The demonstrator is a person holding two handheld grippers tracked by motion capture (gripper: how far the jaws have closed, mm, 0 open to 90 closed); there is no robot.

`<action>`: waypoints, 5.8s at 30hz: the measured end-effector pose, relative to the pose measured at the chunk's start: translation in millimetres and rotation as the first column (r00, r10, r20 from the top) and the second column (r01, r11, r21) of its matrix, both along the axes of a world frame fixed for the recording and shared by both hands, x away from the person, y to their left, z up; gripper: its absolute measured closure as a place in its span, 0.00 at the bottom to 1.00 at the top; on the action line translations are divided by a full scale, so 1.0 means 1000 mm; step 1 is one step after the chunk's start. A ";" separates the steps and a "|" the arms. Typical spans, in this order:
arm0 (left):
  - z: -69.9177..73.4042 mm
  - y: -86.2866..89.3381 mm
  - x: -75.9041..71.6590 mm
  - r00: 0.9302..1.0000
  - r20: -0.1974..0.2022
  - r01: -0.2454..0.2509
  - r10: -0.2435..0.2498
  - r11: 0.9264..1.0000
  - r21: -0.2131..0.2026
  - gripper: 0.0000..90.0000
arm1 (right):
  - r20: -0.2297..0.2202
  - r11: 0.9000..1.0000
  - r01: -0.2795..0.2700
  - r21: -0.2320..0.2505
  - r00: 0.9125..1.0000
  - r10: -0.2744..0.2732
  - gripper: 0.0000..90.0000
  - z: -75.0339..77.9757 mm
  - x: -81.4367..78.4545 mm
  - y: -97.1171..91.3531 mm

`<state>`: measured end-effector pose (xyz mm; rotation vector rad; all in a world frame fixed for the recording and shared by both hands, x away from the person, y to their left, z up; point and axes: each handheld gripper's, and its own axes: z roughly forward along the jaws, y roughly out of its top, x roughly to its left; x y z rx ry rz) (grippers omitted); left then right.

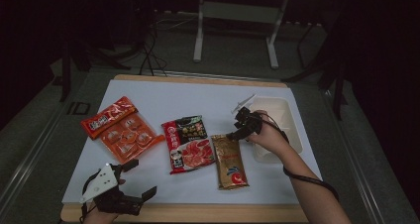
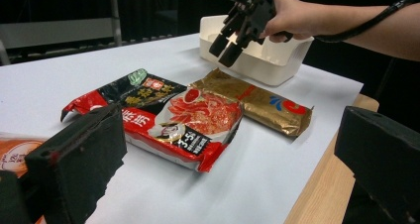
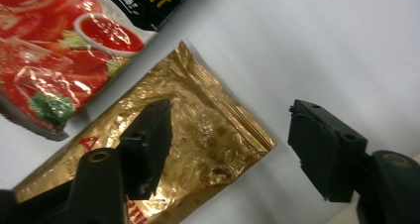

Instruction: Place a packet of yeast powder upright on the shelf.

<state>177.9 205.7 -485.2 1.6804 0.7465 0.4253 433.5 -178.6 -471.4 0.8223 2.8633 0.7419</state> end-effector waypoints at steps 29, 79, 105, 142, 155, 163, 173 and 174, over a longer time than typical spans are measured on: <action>-0.002 -0.003 0.001 1.000 -0.009 0.015 -0.015 1.000 0.012 0.00 | -0.066 0.969 -0.079 -0.233 0.996 0.066 0.72 -0.032 0.011 0.017; -0.008 -0.005 0.003 0.999 0.035 0.024 -0.024 1.000 -0.004 0.00 | 0.145 0.989 -0.146 -0.035 0.978 0.150 1.00 0.069 -0.045 -0.014; -0.012 -0.005 0.006 1.000 0.009 0.027 -0.027 1.000 0.003 0.00 | 0.301 0.981 -0.190 0.041 0.939 0.169 1.00 0.133 -0.064 -0.022; -0.014 -0.004 0.007 1.000 -0.001 0.019 -0.019 1.000 -0.009 0.00 | 0.426 0.974 0.106 0.201 0.886 -0.184 1.00 0.214 0.003 -0.092; -0.014 -0.004 0.005 1.000 -0.005 0.024 -0.024 1.000 -0.010 0.00 | 0.405 0.951 0.214 0.223 0.867 -0.290 1.00 0.186 0.036 -0.116; -0.015 -0.004 0.006 1.000 -0.011 0.024 -0.025 1.000 -0.010 0.00 | 0.405 0.948 0.257 0.188 0.859 -0.314 1.00 0.169 0.050 -0.123; -0.015 -0.004 0.006 1.000 -0.010 0.024 -0.024 1.000 -0.008 0.00 | 0.375 0.945 0.235 0.227 0.874 -0.307 1.00 0.150 0.057 -0.123; -0.015 -0.004 0.006 1.000 -0.010 0.024 -0.024 1.000 -0.010 0.00 | 0.374 0.944 0.235 0.230 0.874 -0.309 1.00 0.149 0.057 -0.123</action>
